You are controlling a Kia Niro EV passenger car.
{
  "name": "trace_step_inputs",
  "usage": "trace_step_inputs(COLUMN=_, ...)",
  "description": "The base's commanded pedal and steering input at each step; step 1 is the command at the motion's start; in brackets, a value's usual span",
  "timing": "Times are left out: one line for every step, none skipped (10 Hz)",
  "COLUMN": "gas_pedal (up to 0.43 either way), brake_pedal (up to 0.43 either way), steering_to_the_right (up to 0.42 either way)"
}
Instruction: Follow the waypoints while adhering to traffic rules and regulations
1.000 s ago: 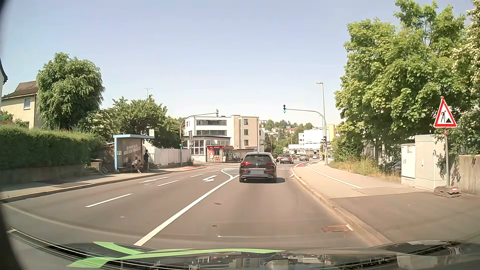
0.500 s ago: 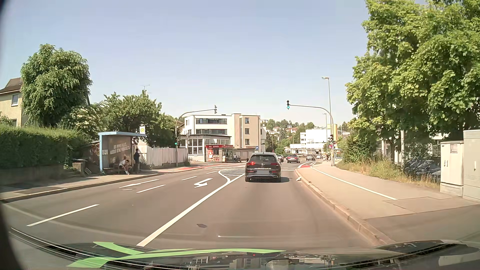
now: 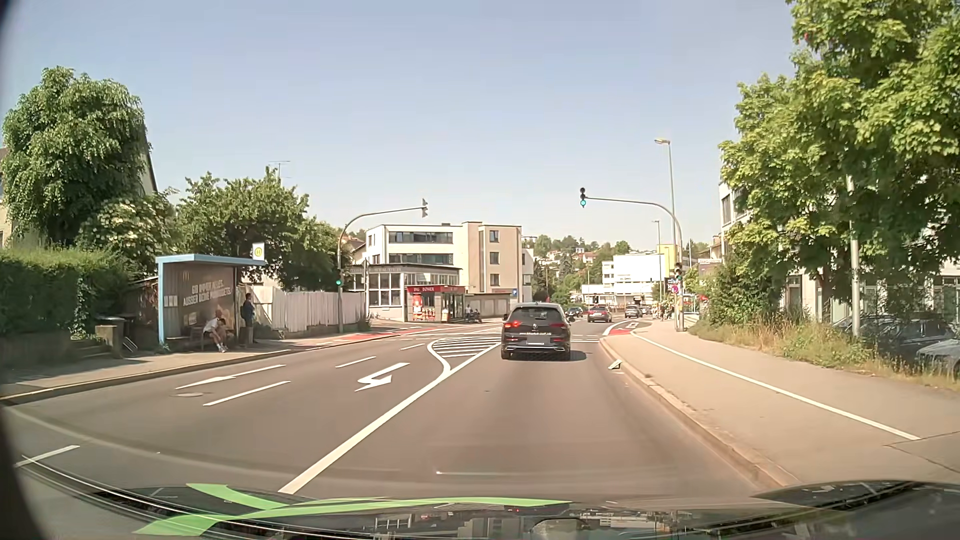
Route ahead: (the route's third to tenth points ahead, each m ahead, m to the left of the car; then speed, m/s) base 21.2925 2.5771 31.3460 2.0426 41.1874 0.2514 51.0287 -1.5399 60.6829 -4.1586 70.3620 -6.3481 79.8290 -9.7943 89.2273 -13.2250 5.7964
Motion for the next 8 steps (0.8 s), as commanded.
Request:
trace_step_inputs(gas_pedal=0.138, brake_pedal=0.000, steering_to_the_right=0.000)
trace_step_inputs(gas_pedal=0.138, brake_pedal=0.000, steering_to_the_right=0.001)
trace_step_inputs(gas_pedal=0.138, brake_pedal=0.000, steering_to_the_right=0.002)
trace_step_inputs(gas_pedal=0.138, brake_pedal=0.000, steering_to_the_right=0.003)
trace_step_inputs(gas_pedal=0.130, brake_pedal=0.000, steering_to_the_right=0.004)
trace_step_inputs(gas_pedal=0.118, brake_pedal=0.000, steering_to_the_right=0.005)
trace_step_inputs(gas_pedal=0.098, brake_pedal=0.000, steering_to_the_right=0.006)
trace_step_inputs(gas_pedal=0.098, brake_pedal=0.000, steering_to_the_right=0.009)
